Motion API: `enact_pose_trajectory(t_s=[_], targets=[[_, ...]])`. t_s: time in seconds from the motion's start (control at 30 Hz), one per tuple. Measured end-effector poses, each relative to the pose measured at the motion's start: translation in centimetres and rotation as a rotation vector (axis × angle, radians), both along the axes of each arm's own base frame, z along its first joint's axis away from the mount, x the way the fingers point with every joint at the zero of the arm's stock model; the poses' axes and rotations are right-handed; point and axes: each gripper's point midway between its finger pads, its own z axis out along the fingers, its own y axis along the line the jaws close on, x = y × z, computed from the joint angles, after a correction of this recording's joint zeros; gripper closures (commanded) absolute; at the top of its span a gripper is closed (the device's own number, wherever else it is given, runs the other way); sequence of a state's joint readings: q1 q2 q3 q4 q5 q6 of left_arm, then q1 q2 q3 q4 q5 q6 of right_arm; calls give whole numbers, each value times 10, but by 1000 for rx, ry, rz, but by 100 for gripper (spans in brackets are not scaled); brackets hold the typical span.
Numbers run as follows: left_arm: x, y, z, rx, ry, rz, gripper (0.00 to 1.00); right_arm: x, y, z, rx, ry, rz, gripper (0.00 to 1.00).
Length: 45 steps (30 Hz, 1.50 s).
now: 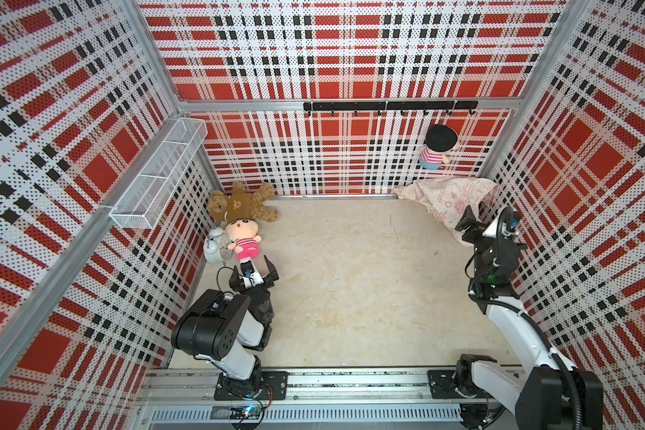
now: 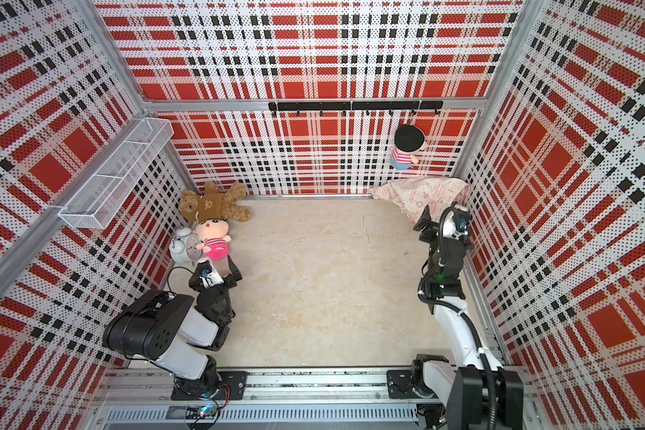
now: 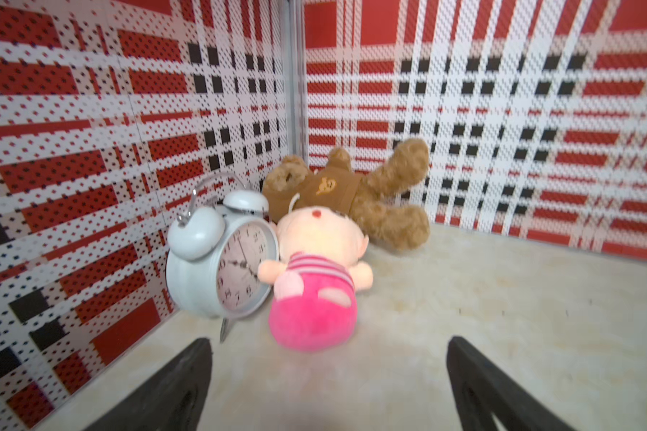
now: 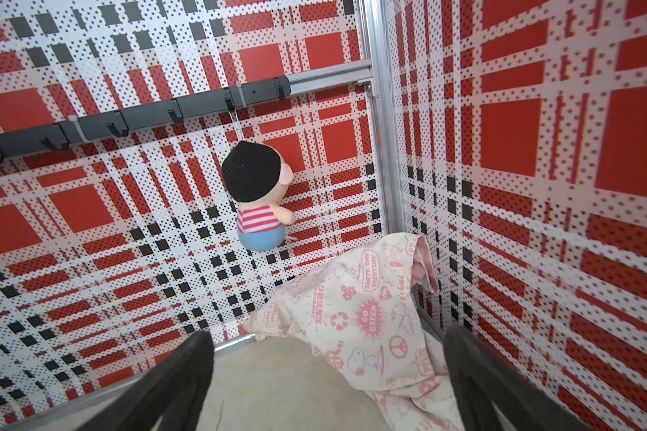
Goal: Unzip the jacket
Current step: Flatten out the jacket at the center of the board.
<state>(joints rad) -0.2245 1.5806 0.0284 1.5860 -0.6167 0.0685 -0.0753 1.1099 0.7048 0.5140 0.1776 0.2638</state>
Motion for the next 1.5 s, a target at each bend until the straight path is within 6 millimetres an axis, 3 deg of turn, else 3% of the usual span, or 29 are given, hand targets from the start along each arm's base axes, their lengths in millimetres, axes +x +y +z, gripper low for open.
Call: enact_pose_trajectory(t_s=[0.03, 0.07, 0.17, 0.27, 0.33, 0.4, 0.47, 0.6, 0.77, 1.0, 1.2, 1.4, 1.5], targets=[[-5, -5, 2, 28, 7, 9, 2, 10, 0, 1, 12, 27, 11, 0], [-10, -17, 17, 64, -21, 1, 2, 21, 0, -6, 23, 67, 19, 0], [-24, -41, 79, 42, -187, -25, 2, 49, -1, -49, 73, 221, 57, 0], [-28, -35, 132, -79, -293, 17, 2, 85, -17, -90, 158, 366, 80, 0], [-25, -29, 160, -157, -329, 30, 2, 110, -32, -107, 221, 423, 94, 1], [-23, -20, 179, -223, -353, 40, 2, 140, -51, -123, 297, 474, 112, 2], [-21, -16, 185, -257, -348, 34, 2, 163, -67, -136, 359, 508, 124, 2], [-3, -28, 177, -269, -260, -21, 2, 195, -90, -156, 418, 580, 121, 2], [35, -57, 168, -261, -114, -122, 2, 226, -105, -157, 411, 630, 98, 2], [56, -102, 137, -267, 38, -329, 2, 232, -118, -184, 405, 740, 19, 2], [61, -147, 112, -232, 145, -495, 2, 237, -123, -240, 425, 866, 0, 6], [69, -180, 88, -188, 256, -540, 1, 230, -109, -292, 472, 974, 44, 26], [76, -189, 76, -187, 309, -542, 2, 230, -103, -290, 475, 978, 66, 58]])
